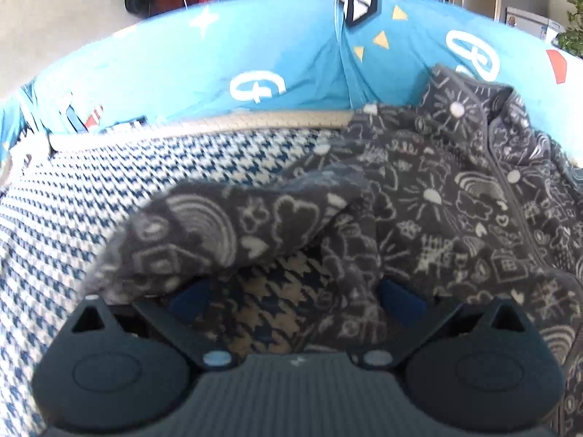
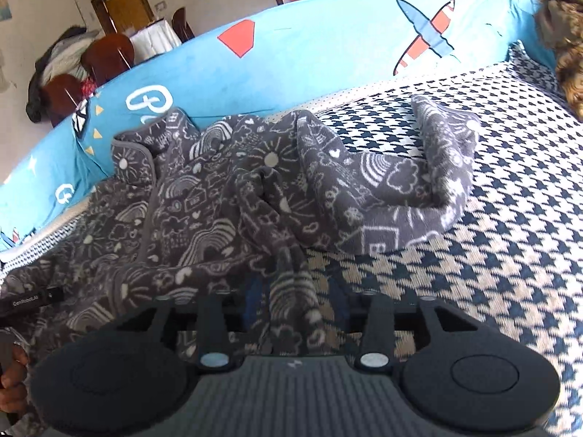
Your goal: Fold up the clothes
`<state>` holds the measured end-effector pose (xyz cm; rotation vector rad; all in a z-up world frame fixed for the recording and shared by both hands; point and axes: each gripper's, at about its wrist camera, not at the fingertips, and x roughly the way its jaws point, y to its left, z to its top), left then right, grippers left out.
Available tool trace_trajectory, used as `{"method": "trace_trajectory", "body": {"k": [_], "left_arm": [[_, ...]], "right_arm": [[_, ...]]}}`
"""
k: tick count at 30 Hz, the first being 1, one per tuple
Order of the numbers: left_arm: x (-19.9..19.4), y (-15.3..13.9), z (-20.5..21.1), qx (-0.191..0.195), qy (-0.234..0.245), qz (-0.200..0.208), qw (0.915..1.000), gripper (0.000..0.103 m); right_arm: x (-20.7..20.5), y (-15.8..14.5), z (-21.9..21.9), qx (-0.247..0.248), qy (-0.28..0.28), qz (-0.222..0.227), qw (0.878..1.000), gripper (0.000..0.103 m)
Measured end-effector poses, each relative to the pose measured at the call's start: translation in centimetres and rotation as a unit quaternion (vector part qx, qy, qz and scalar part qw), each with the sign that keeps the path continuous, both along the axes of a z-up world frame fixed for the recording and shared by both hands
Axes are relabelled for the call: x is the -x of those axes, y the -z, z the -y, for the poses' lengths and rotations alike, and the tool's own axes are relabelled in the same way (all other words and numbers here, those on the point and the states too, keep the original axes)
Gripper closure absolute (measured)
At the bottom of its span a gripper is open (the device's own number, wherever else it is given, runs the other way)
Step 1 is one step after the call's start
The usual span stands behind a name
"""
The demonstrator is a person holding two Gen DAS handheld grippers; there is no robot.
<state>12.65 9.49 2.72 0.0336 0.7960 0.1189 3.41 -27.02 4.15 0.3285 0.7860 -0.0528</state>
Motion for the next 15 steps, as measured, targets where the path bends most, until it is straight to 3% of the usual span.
{"method": "trace_trajectory", "body": {"k": [8, 15], "left_arm": [[4.4, -2.1, -0.4, 0.026, 0.031, 0.029, 0.9988, 0.000], [7.9, -2.5, -1.3, 0.048, 0.040, 0.035, 0.9975, 0.000]], "right_arm": [[4.4, 0.2, -0.9, -0.027, 0.006, 0.005, 1.000, 0.054], [7.3, 1.0, -2.8, 0.013, 0.020, -0.002, 1.000, 0.048]]}}
